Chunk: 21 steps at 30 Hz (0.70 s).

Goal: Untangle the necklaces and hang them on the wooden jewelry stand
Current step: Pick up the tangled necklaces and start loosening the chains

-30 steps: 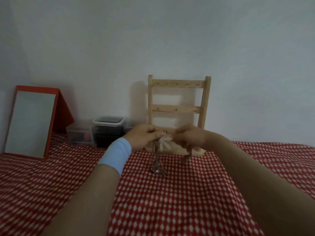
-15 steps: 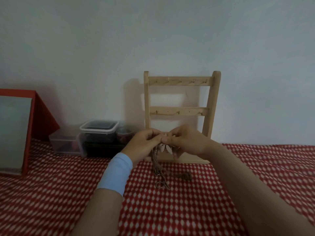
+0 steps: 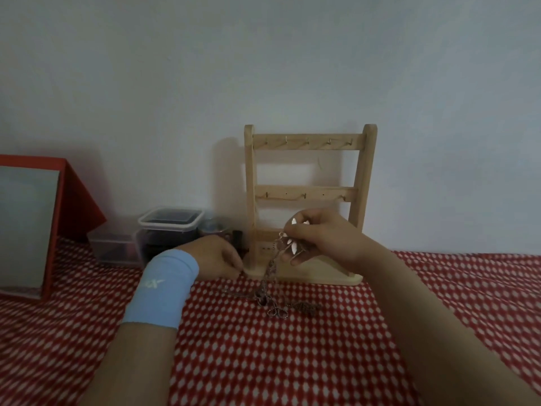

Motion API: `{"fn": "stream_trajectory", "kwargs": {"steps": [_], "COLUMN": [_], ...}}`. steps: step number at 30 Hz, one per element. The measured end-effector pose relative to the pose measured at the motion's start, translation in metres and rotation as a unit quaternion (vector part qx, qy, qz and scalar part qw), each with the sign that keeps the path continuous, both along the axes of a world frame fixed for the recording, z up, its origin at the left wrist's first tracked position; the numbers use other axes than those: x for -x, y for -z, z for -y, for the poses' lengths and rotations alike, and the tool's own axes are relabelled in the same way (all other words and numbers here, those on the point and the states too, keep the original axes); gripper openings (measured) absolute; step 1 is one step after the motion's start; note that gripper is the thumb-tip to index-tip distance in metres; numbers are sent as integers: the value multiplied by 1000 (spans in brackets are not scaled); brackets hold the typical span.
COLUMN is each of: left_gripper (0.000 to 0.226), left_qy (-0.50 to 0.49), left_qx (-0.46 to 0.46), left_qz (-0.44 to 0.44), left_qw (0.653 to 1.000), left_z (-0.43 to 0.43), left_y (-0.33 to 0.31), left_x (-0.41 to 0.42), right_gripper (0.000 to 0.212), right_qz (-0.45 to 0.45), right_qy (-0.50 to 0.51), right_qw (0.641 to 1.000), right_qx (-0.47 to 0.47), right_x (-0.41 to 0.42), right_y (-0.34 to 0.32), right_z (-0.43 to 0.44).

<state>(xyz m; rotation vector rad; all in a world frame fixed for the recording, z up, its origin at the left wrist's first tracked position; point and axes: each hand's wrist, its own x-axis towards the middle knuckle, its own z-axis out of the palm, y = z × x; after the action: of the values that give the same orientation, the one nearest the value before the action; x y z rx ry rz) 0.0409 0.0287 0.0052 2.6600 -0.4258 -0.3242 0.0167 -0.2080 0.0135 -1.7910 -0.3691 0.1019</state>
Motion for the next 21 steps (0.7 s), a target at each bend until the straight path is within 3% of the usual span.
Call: {"fn": "stream_trajectory", "kwargs": {"steps": [1,3,6,8,11,13,15,17,21], "left_gripper": [16,16,22,23,19,13,12,11,13], "left_qy": [3,18,27,26,33,47,63,55,77], "left_qx": [23,171,430,472,439,336,196,115,117], "left_qz": [33,29,-147,-195,-187,-160,-124,-76,-48], "left_qw": [999,985,890,859,878,927,971,989,989], "left_z": [4,18,41,43,34,25,15,5,7], "left_y": [-3,-7,-2,4,12,10,2,-8,-15], "left_x": [0,5,16,20,16,14,13,13,12], "right_gripper": [8,3,4,6,8,7,7,9,10], "right_qz": [-1,-3,8,0,-47,-57,-30,-20,-62], "right_qy": [-8,-12,17,24,1,-3,8,0,-58], "right_qw": [1000,999,997,994,989,993,999,989,953], "right_qx": [-14,-41,-80,-104,-138,-105,18,148,292], "right_x": [0,1,0,-1,-1,0,1,2,4], "right_y": [0,-1,-1,0,4,7,8,4,-3], "right_z": [-2,-7,-9,-7,-2,1,6,12,16]}}
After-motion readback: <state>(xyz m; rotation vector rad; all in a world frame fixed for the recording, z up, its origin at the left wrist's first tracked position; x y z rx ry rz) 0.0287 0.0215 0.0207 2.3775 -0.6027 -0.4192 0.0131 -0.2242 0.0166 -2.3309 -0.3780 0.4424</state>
